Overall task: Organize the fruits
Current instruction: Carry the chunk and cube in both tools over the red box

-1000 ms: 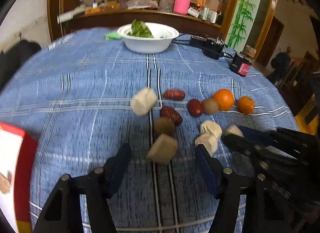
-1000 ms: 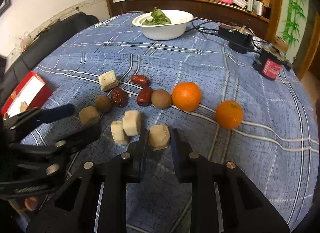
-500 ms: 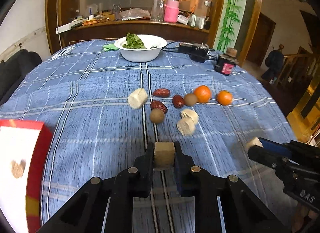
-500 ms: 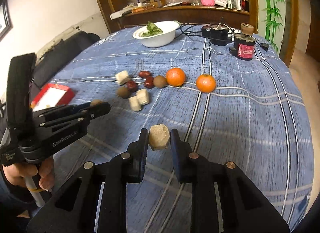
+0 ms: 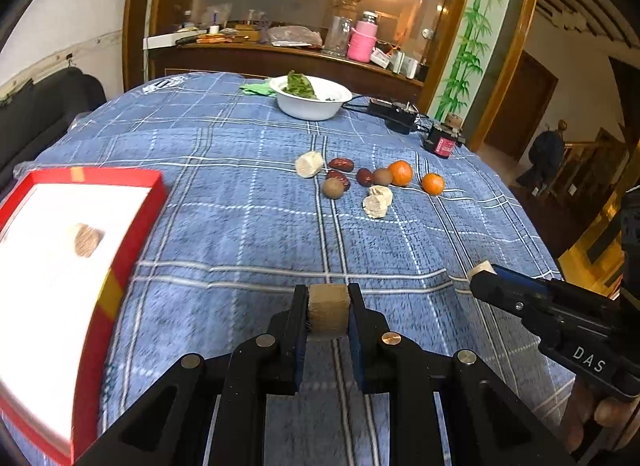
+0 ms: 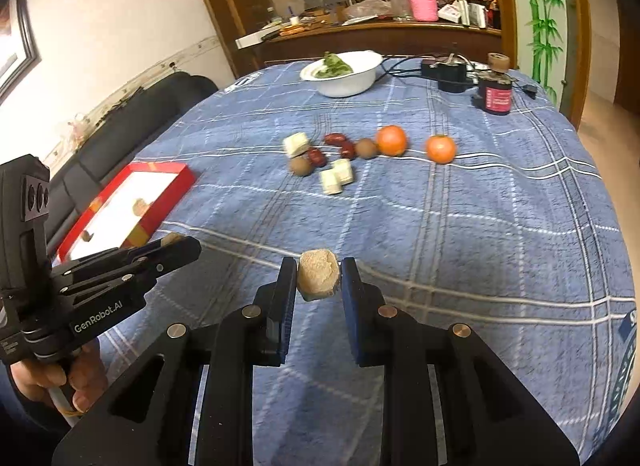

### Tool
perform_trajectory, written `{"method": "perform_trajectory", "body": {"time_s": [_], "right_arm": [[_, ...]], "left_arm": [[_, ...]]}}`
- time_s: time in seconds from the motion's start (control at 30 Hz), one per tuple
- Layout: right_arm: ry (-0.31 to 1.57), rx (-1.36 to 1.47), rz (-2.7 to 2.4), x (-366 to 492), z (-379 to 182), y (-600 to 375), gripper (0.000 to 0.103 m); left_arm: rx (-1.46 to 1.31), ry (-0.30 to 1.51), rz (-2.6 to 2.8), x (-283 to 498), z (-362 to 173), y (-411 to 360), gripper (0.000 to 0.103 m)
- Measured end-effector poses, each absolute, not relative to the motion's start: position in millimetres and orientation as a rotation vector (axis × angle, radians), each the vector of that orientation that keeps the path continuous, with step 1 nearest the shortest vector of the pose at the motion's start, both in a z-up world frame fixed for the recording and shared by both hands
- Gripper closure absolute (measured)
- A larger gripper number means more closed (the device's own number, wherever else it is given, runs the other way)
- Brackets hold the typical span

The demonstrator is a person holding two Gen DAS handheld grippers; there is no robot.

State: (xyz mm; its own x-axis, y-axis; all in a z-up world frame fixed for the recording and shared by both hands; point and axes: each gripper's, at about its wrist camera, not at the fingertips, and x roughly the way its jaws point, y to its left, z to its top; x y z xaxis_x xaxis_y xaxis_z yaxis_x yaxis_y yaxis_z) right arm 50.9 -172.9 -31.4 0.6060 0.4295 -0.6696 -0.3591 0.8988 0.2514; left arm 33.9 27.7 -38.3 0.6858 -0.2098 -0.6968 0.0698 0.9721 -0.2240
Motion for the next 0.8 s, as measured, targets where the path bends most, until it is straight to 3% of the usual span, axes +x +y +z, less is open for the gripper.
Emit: {"method": "perform_trajectory", "body": {"time_s": [0.8], "right_arm": [[0.780,0.002,0.671,-17,-18,-80,0.082]], "left_arm": [[-0.349,0.683,0.065,-52,-23,134,0.086]]}}
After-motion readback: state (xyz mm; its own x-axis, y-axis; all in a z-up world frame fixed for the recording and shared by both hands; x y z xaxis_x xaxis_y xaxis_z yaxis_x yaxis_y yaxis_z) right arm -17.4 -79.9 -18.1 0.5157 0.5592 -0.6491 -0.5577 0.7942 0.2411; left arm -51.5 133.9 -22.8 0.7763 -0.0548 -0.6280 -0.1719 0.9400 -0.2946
